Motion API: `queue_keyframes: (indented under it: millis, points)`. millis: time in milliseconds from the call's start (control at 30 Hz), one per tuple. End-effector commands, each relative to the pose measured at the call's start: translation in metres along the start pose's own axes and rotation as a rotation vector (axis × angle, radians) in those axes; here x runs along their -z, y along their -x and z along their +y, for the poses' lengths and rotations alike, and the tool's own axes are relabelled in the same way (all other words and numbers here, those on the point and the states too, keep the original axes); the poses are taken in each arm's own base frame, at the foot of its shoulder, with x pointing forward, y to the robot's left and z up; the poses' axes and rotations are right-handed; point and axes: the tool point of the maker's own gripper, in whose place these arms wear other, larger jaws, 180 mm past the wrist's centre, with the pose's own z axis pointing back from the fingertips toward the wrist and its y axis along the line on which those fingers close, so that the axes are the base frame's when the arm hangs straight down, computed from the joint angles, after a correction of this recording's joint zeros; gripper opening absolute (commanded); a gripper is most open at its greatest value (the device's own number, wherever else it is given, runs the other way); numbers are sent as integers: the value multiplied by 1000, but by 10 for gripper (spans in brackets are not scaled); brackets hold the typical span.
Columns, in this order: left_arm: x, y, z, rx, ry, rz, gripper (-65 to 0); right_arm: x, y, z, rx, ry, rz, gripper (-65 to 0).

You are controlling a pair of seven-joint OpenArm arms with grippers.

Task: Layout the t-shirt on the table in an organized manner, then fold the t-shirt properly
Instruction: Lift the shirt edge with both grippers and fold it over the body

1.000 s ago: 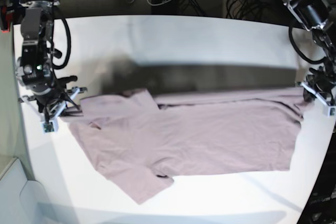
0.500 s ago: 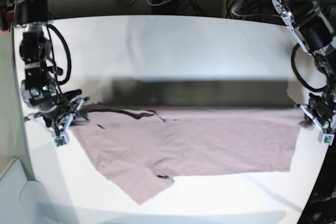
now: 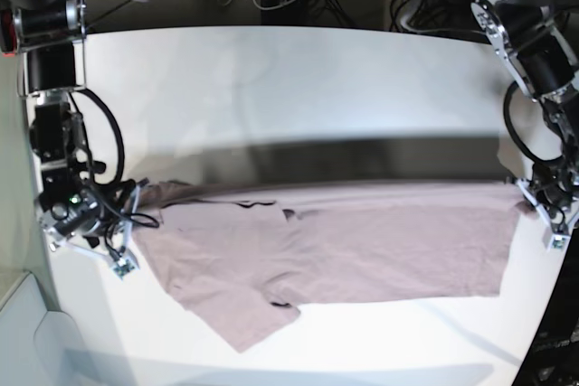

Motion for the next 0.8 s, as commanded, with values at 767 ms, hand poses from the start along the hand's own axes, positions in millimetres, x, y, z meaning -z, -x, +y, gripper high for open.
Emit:
queue_keyframes:
  millis: [767]
  points:
    - [-24,31,19,8,-85,33,-650,-52,64,24,-75,62,11,-650]
